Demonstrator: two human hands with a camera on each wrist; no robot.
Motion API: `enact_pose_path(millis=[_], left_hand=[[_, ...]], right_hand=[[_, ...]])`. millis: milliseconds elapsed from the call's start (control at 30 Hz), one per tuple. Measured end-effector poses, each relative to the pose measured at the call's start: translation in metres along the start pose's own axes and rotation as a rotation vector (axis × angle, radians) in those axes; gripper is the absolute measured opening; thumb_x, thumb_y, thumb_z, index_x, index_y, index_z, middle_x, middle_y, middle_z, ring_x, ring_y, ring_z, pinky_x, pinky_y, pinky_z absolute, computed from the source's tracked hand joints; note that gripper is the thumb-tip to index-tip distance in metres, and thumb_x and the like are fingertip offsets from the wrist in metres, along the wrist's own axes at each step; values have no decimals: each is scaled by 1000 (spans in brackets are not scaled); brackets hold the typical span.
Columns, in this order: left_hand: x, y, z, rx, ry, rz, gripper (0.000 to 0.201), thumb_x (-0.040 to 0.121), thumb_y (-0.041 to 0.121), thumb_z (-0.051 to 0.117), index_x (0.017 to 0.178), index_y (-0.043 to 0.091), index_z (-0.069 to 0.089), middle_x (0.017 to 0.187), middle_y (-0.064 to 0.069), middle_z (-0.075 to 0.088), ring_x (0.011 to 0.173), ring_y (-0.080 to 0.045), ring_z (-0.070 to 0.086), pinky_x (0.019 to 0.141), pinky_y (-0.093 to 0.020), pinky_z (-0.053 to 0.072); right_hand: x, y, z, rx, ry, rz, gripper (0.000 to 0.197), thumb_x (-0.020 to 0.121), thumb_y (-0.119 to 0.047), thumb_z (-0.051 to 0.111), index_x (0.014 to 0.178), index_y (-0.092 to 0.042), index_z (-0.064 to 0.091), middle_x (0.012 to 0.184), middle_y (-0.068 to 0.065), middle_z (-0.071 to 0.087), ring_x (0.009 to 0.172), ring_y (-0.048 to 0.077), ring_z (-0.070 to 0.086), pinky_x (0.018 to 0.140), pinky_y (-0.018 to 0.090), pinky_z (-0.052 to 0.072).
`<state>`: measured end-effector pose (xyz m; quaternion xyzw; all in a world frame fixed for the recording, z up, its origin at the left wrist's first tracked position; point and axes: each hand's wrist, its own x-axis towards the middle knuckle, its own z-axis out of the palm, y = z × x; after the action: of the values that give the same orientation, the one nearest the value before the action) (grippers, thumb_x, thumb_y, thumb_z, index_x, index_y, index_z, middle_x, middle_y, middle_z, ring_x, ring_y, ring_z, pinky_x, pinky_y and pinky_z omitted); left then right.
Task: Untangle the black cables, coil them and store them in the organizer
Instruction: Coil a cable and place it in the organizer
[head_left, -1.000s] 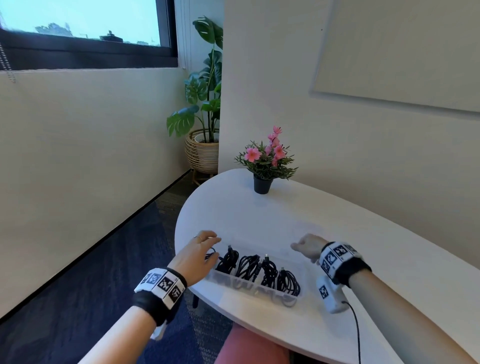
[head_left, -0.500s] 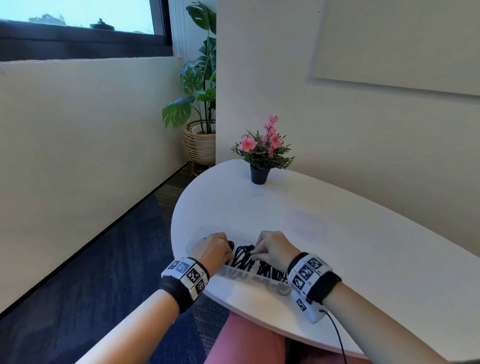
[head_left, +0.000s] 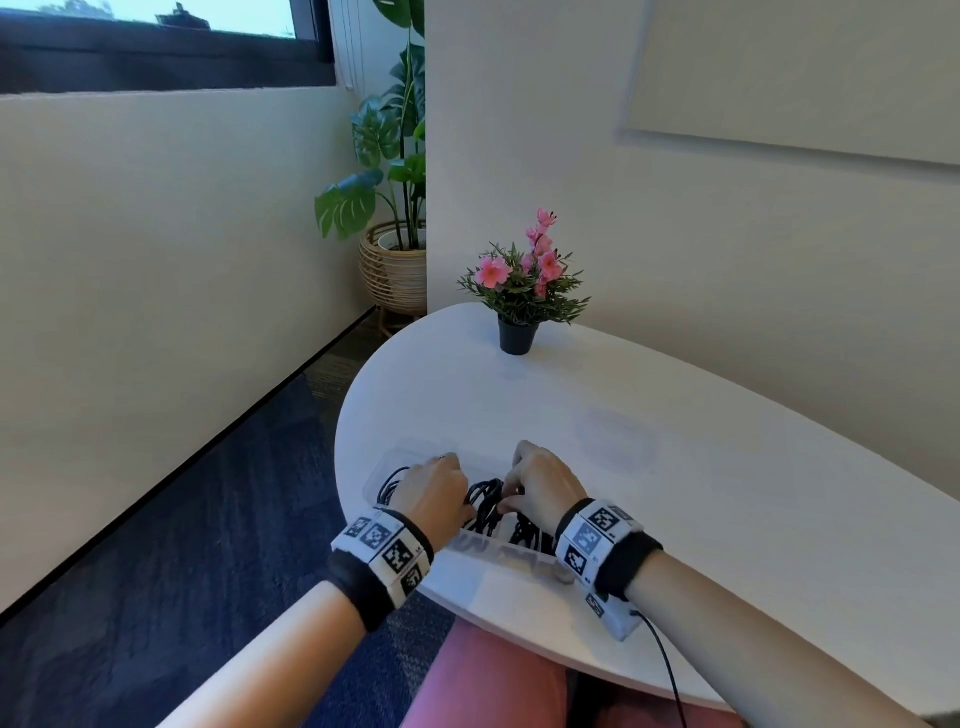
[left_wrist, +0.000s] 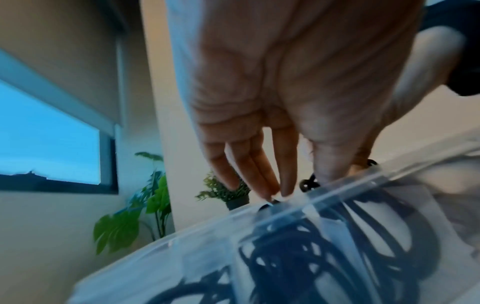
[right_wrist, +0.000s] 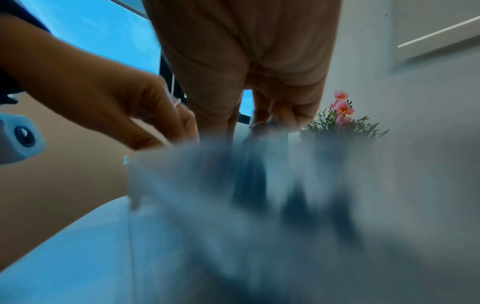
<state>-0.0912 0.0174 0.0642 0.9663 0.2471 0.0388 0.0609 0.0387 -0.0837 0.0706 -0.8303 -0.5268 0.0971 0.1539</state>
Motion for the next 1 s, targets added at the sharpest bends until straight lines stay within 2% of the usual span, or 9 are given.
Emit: enact_pose_path(millis=[67,200,300,400,467,667,733,900,1000], left_hand=[[3,13,1,-64,93,68,29,92,31,56,114,14,65,117,-2,54,104,-19,56,87,-28,45],[8,24,6,-109,35,126,29,97,30,47,110,13,67,107,-5,60,102,-20,57,79,-26,43],[6,19,11,-36,2,113,26,99,25,43,109,11,63,103,-5,61,96,-24,60,73,-29,44],[4,20,16,40,-20,72,25,100,20,37,109,14,59,101,-7,63,98,-24,57,75,-29,39],[8,26,19,6,-32,86,25,98,9,40,110,6,60,106,-14,63,103,-28,55,82,-29,36],[6,29,13,-174,16,78,28,95,8,41,101,4,68,100,-13,62,102,-27,55,81,-23,35],[4,23,13,-280,109,94,26,91,9,49,99,8,73,99,-13,60,100,-27,56,84,-24,41],[-3,-7,3,-425,254,-79,26,90,14,59,115,13,67,111,-2,59,89,-10,55,86,-16,42],[-8,-28,2,-355,189,-184,26,87,20,65,113,17,69,104,-1,62,85,-10,53,83,-20,44]], right_hand=[[2,3,3,3,-8,44,22,76,-26,76,84,-10,63,88,0,49,80,23,54,62,27,35],[3,9,10,38,-29,48,29,80,-38,70,83,-10,66,88,3,58,78,24,57,59,30,41],[-1,8,-1,86,-93,-9,18,80,-23,72,89,-7,73,91,6,63,82,25,60,72,34,50],[-7,15,-17,150,-90,-20,29,81,-9,71,109,-11,71,100,7,71,91,19,63,83,22,48],[-10,25,-21,159,-62,10,25,83,-9,70,107,-8,71,103,7,71,96,17,64,85,17,45],[-13,19,-7,-21,-197,74,14,82,-24,69,89,-12,65,98,2,62,87,23,58,71,32,47],[-15,15,-17,-80,-268,32,21,83,-29,68,100,-16,65,106,0,59,95,22,57,76,34,48],[-31,30,-38,28,-140,-33,33,93,-21,58,125,-17,60,123,1,56,110,20,56,96,33,45],[-38,31,-34,30,-133,-133,32,95,-15,53,127,-17,59,131,-1,53,119,18,51,101,33,41]])
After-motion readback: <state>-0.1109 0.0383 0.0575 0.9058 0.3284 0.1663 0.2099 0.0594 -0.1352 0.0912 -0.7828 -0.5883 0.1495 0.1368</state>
